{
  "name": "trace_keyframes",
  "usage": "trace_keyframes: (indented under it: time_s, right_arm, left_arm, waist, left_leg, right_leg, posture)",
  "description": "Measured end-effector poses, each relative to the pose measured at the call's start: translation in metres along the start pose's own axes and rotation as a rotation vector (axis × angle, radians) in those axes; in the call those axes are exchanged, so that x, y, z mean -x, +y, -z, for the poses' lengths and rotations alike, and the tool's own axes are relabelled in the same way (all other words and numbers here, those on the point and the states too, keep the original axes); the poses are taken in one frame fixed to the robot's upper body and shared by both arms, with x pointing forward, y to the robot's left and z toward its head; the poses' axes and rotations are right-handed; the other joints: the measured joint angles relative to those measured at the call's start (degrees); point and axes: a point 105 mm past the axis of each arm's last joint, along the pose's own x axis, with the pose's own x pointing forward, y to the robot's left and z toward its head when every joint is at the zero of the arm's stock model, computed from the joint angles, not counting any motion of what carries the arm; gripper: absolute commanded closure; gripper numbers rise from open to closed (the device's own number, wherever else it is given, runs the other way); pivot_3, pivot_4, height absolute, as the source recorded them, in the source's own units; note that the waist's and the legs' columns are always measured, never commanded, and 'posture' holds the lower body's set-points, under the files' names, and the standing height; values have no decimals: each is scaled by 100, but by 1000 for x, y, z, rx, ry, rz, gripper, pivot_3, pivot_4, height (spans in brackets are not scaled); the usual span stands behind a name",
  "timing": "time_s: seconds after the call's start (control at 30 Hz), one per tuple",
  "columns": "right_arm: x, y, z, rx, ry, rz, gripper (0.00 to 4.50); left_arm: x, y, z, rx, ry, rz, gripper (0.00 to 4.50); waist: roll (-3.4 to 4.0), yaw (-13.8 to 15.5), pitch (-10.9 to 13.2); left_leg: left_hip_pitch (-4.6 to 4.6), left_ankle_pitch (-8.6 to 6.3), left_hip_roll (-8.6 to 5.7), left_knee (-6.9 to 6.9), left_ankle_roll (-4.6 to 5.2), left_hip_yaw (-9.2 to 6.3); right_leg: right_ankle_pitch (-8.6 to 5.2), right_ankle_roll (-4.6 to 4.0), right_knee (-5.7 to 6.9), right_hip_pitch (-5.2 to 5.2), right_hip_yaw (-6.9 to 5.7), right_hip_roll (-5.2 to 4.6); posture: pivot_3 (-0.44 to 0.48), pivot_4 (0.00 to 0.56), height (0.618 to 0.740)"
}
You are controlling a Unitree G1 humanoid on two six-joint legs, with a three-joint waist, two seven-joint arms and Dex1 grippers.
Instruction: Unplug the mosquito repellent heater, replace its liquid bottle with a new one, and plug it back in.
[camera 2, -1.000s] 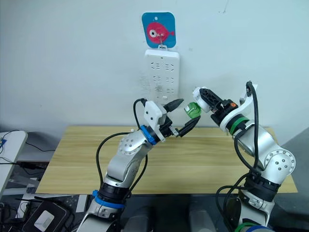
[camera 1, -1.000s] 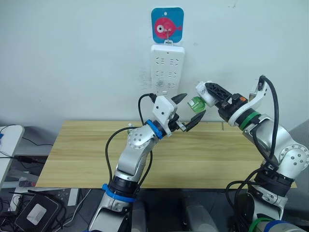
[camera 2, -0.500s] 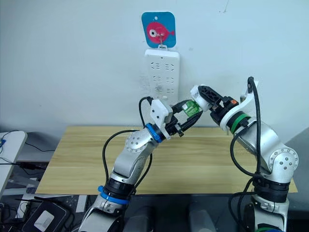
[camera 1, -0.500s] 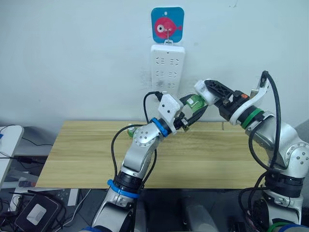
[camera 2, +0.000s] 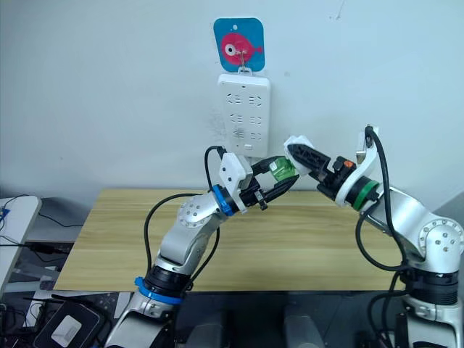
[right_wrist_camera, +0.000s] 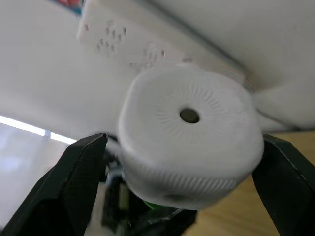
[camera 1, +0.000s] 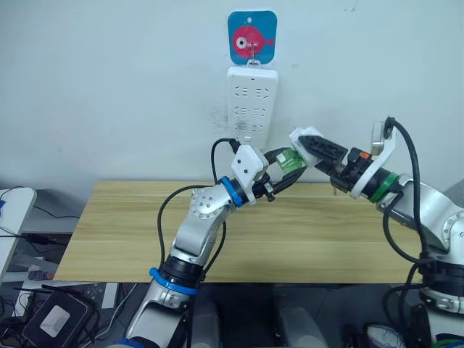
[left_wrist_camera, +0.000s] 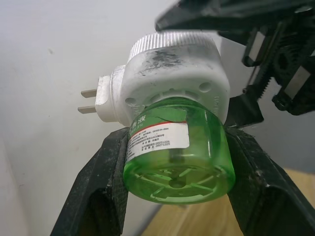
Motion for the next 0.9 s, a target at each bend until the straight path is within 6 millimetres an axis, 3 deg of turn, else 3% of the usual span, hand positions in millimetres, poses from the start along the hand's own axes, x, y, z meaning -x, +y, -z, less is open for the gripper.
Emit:
trace_keyframes:
  time_s: [0.13, 0.27, 0.43, 0.6, 0.87, 0.9]
  right_arm:
    - [15, -4, 1, -24, 229, -101, 0]
    - [24, -3, -5, -76, 331, -135, 0]
    - [30, -11, 4, -127, 418, -107, 0]
    - [28, -11, 13, -119, 463, -94, 0]
    - [21, -14, 10, -105, 422, -78, 0]
    - [21, -14, 9, -106, 420, -75, 172]
  left_arm:
    - [11, -5, -1, -118, 24, 177, 2223]
    - [19, -8, 5, -195, 38, 278, 2223]
    - [21, -10, 9, -232, 42, 328, 2223]
    - [16, -13, 8, -233, 27, 326, 2223]
    - [10, -17, 7, -225, 22, 321, 2223]
    - [11, -17, 8, -224, 24, 321, 2223]
  waist:
    - [9, 26, 15]
    - [0, 52, 28]
    - [-9, 67, 81]
    - [-10, 68, 116]
    - [-11, 67, 128]
    - [-11, 67, 128]
  left_leg:
    - [3, -1, -1, -1, 1, 7]
    - [-5, -2, 0, -3, 3, 5]
    - [-23, -2, 0, 1, 3, -9]
    - [-31, -1, -3, 5, 3, -19]
    - [-34, -1, -4, 7, 2, -30]
    - [-34, -1, -5, 7, 2, -30]
  right_leg:
    - [0, -1, -2, -1, 4, 0]
    - [-1, -2, -10, -1, -6, 1]
    - [-1, -2, -18, -6, -6, -5]
    - [-1, 1, -17, -8, -15, -14]
    - [-1, 1, -14, -8, -24, -15]
    - [-1, 1, -14, -8, -24, -15]
  posture:
    - [33, 236, 740]
    - [46, 245, 740]
    - [48, 247, 740]
    - [45, 249, 740]
    - [38, 249, 740]
    - [35, 247, 740]
